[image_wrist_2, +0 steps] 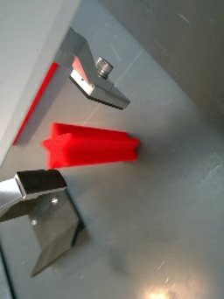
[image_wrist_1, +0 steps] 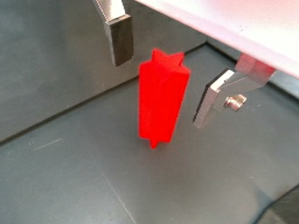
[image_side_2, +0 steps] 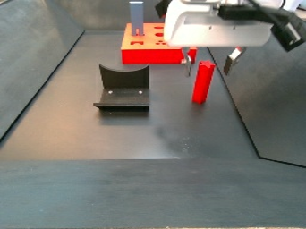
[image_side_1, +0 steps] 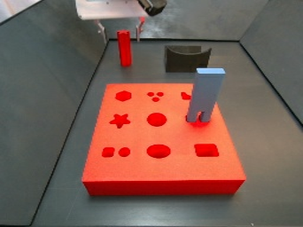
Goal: Pick up the star object. Move up. Move to above the board. Insert the star object.
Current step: Pick up the star object.
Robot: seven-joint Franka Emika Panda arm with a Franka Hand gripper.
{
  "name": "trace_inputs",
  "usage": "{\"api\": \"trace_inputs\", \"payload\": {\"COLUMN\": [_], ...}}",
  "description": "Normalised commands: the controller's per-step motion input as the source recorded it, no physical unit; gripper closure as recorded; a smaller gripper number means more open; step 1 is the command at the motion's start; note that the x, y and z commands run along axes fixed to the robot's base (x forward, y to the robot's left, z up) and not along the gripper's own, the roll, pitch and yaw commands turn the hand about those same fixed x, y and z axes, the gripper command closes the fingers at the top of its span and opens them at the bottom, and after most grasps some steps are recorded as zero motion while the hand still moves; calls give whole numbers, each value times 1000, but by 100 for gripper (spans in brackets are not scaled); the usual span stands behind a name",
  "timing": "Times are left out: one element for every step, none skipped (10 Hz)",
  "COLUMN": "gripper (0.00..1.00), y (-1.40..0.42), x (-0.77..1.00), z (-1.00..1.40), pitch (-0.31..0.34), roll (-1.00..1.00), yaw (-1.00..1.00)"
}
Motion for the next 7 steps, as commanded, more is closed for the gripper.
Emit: {"api": "trace_inputs", "payload": {"gripper": [0, 0, 100, 100, 100, 100, 100], "y": [0, 0, 0, 0, 0, 0, 0], "x": [0, 0, 0, 0, 0, 0, 0], "z": [0, 0, 0, 0, 0, 0, 0], "pitch": [0, 0, 0, 0, 0, 0, 0], "roll": [-13, 0, 0, 0, 0, 0, 0], "yaw": [0, 0, 0, 0, 0, 0, 0]}}
